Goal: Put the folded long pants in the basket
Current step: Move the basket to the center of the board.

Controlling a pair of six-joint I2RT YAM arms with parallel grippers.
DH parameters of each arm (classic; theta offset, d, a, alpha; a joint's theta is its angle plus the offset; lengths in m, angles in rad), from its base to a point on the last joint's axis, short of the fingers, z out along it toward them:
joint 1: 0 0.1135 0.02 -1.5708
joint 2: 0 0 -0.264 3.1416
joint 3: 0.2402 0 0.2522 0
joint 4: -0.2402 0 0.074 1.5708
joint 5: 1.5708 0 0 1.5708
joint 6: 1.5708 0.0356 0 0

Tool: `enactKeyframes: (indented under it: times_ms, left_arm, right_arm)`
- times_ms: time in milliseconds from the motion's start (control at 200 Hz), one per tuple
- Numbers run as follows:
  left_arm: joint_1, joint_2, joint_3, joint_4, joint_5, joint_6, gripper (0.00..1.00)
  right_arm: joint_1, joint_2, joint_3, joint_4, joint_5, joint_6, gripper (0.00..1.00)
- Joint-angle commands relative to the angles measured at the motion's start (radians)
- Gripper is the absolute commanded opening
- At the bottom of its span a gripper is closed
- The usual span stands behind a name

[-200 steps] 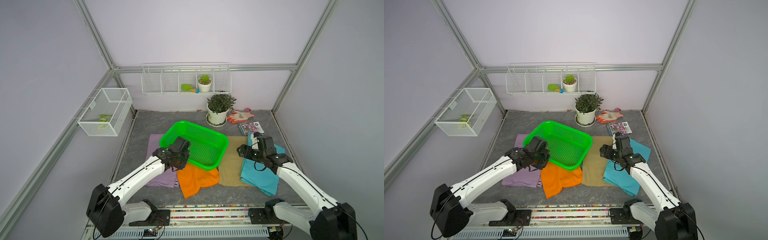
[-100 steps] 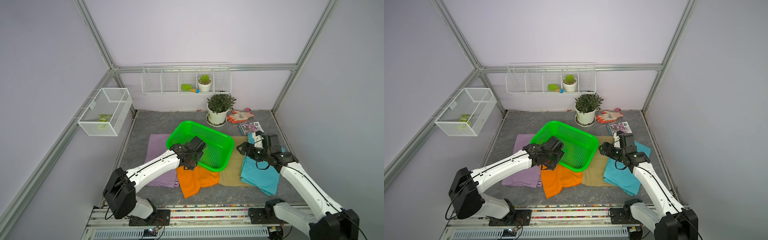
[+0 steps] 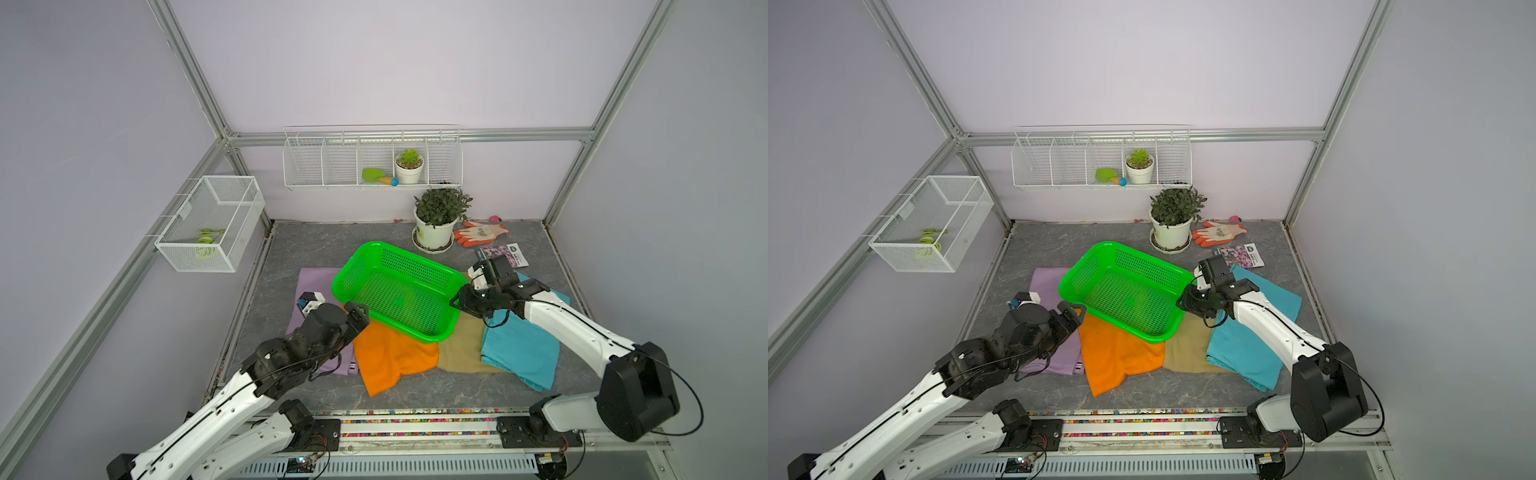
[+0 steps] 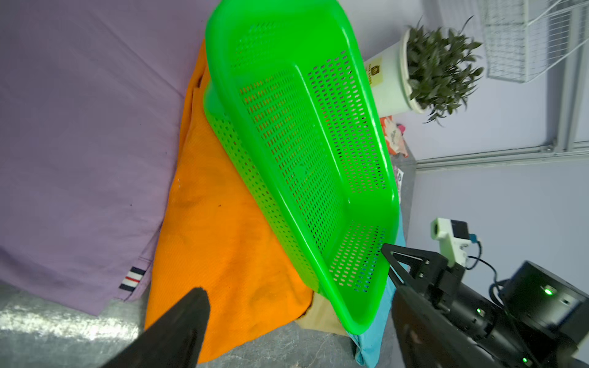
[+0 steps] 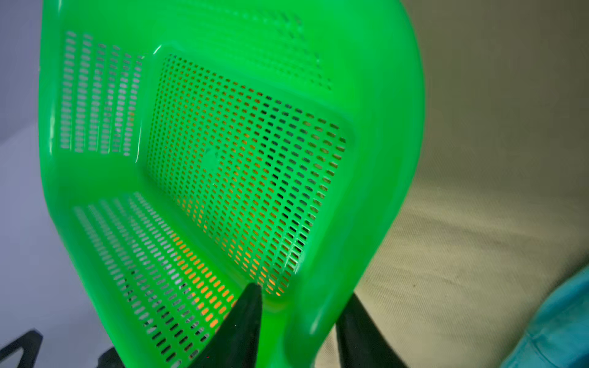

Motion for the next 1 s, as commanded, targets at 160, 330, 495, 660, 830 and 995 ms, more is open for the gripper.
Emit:
enactKeyframes:
  times_ms: [160,330,495,660,830,995]
  left_arm:
    - [0.060,-0.062,0.014,-0.038,-0.040,0.161,0.94]
    - [0.084,-0.055,0.001,-0.056,-0.014,0.192,0.94]
    - [0.084,-0.040,-0.059,-0.035,0.052,0.155,0.94]
    - [0.084,-0.034,-0.233,0.154,0.272,0.105,0.92]
    - [0.084,-0.016,-0.341,0.158,0.345,0.079,0.87]
    - [0.084,-0.099,-0.421,0.043,0.213,-0.071,0.88]
  right_arm:
    - [-0.080,0.053,0.210,-0.304,0.030,-0.161,0.13]
    - [-0.323,0.048,0.282,-0.448,0.017,-0.243,0.07]
    - [-0.403,0.059,0.268,-0.410,0.134,-0.276,0.20]
    - [-0.430,0.154,0.360,-0.455,0.141,-0.278,0.52]
    - [-0.432,0.024,0.327,-0.363,0.085,-0.250,0.64]
    - [-0.380,-0.127,0.249,-0.238,-0.067,-0.227,0.64]
